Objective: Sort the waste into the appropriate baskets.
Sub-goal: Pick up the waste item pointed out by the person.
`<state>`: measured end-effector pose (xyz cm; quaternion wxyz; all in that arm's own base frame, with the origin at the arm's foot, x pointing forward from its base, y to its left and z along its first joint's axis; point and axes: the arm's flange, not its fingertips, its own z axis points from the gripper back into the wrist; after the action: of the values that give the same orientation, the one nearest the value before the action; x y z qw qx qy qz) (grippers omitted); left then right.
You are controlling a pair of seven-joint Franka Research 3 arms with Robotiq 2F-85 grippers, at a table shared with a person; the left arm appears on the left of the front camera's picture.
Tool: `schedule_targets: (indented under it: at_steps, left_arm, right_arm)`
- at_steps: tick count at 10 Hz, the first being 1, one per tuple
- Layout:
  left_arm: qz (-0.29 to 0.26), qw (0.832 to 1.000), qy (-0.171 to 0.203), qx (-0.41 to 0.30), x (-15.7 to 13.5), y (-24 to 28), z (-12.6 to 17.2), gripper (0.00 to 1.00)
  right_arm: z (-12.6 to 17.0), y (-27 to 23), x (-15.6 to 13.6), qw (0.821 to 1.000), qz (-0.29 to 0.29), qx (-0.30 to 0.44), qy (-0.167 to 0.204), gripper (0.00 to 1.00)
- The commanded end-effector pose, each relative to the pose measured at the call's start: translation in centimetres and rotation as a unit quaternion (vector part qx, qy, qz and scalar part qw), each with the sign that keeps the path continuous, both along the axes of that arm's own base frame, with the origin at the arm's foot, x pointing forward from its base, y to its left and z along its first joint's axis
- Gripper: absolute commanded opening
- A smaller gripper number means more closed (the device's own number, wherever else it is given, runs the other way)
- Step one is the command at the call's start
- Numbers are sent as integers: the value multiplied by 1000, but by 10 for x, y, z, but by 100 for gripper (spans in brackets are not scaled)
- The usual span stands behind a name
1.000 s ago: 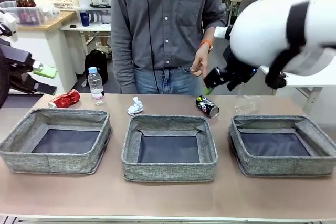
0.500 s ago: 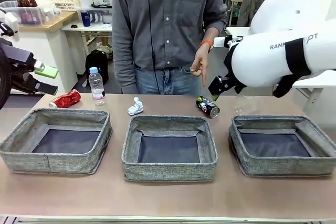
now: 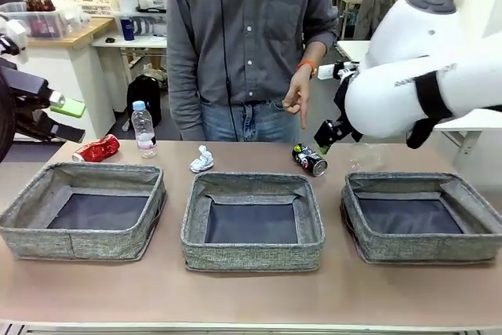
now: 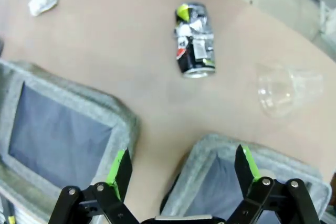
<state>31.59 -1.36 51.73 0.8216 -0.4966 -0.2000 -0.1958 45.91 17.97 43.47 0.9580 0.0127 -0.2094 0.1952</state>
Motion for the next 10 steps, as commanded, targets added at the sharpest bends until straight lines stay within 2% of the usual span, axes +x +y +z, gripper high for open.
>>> schedule_targets:
  at_steps: [1,3,7,10]
  left_arm:
    - [-4,1000,-11,-11,1,-1,2,100]
    - [-4,1000,-11,-11,1,-1,2,100]
    - [-4,1000,-11,-11,1,-1,2,100]
    - [-4,1000,-11,-11,1,-1,2,100]
  right_arm:
    - [-29,10,47,1000,-12,-14,5,100]
    - [-62,24,73,1000,7,-14,6,100]
    - [-107,36,109,998,-9,-29,-46,100]
    - [-126,36,132,999,-2,2,-37,100]
